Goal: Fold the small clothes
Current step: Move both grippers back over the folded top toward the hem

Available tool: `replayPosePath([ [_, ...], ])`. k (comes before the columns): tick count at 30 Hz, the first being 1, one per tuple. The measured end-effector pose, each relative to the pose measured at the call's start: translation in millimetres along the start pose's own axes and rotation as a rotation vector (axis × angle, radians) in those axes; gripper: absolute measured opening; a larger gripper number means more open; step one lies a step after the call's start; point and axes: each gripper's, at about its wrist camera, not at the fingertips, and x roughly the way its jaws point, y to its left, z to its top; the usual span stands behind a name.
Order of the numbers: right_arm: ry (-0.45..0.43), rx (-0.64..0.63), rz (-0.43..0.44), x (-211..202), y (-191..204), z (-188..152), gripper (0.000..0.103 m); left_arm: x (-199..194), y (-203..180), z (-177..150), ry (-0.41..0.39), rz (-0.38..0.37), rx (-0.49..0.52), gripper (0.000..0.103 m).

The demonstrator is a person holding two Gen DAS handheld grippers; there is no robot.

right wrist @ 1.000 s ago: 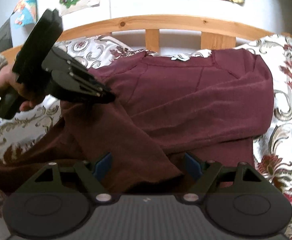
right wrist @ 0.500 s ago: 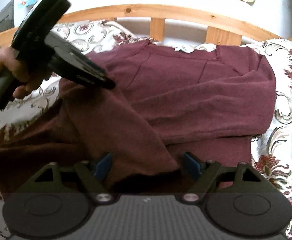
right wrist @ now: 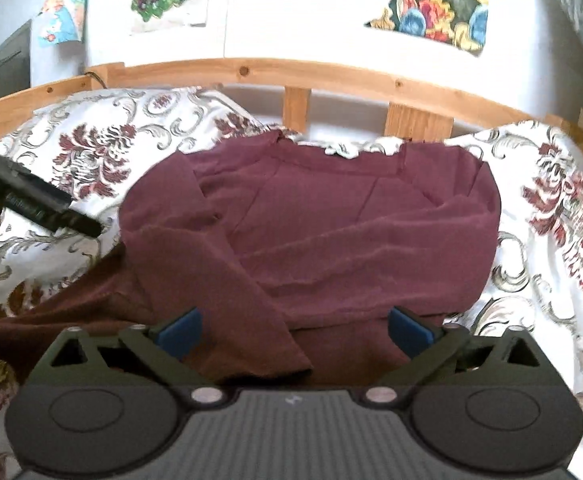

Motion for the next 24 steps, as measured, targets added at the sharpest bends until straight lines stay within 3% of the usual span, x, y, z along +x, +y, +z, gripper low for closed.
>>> replayPosePath([
  [4, 0.017, -0.075, 0.004, -29, 9, -8, 0.103, -34, -3, -19, -0.041, -0.026, 0.030, 0.101],
  [9, 0.057, -0.187, -0.015, -68, 30, -27, 0.103, -67, -15, -38, -0.091, -0.113, 0.102, 0.102],
  [12, 0.104, -0.198, -0.048, -86, 37, -36, 0.103, -76, -28, -53, -0.063, -0.160, 0.163, 0.102],
  [18, 0.159, -0.256, -0.113, -95, 47, -45, 0.103, -82, -54, -83, 0.034, -0.202, 0.396, 0.102],
  [24, 0.244, -0.313, -0.093, -81, 56, -56, 0.103, -71, -65, -98, 0.094, -0.160, 0.500, 0.102],
])
